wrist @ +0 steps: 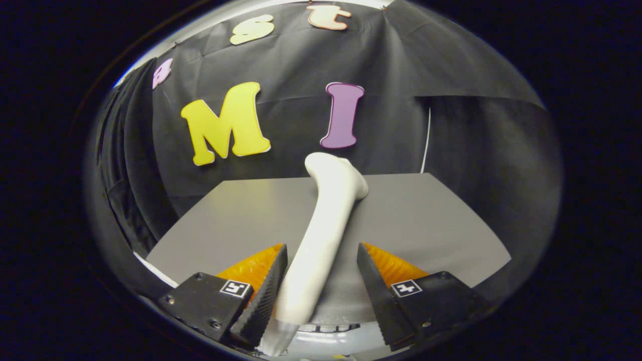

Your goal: Iron the clothes twice with a garment steamer, once on the left side and once on the right side.

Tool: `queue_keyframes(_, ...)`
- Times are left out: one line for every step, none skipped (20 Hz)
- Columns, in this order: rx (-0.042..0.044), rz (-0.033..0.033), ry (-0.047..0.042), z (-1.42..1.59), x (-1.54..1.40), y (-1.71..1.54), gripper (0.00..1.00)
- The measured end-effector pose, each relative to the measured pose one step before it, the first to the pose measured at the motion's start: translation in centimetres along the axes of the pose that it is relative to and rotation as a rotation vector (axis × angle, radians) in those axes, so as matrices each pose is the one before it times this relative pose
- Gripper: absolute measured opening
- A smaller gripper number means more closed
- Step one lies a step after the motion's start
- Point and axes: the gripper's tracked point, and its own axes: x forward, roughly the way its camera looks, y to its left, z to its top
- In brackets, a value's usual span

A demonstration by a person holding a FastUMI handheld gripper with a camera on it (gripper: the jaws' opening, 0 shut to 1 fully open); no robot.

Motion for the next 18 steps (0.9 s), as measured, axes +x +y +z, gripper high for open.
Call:
queue_keyframes(0.00330, 0.01243, 0.00537, 0.017, 0.266, 0.414, 0.81)
queue_keyframes(0.00237, -0.00690, -0.00258, 0.174, 0.279, -0.115, 0.76)
queue_keyframes(0.00270, 0.00244, 0.00088, 0.124, -0.034, 0.166, 0.70)
queue_keyframes(0.01271, -0.00954, -0.00593, -0.064, -0.015, -0.166, 0.67)
queue_keyframes(0.02135, -0.00366, -0.00210, 0.093, 0.038, 0.015, 0.63)
queue_keyframes(0.00548, 0.00105, 0.00303, -0.025, 0.261, 0.103, 0.63)
queue_keyframes(-0.01006, 0.00199, 0.00788, -0.290, -0.287, 0.105, 0.62)
queue_keyframes(0.00006, 0.00526, 0.00303, 0.099, 0.207, 0.015, 0.61)
queue_keyframes(0.01698, 0.00708, -0.00061, 0.098, -0.255, 0.100, 0.59)
queue_keyframes(0.01947, 0.00692, 0.00528, 0.060, -0.013, 0.081, 0.57)
queue_keyframes(0.01726, 0.01541, 0.00470, -0.052, -0.213, 0.414, 0.50)
queue_keyframes(-0.00284, 0.01626, 0.00423, -0.048, -0.122, 0.388, 0.46)
queue_keyframes(0.00181, -0.00004, -0.00654, 0.125, -0.242, 0.076, 0.41)
queue_keyframes(-0.00403, -0.01359, -0.01156, 0.251, -0.050, -0.121, 0.39)
queue_keyframes(-0.00077, -0.00891, -0.01009, 0.186, -0.470, -0.020, 0.38)
queue_keyframes(0.01832, 0.00890, -0.01409, 0.271, -0.537, 0.367, 0.37)
queue_keyframes(0.01504, 0.01169, -0.00923, 0.154, -0.708, 0.450, 0.36)
queue_keyframes(0.00306, -0.00051, -0.00737, 0.017, -0.836, 0.118, 0.35)
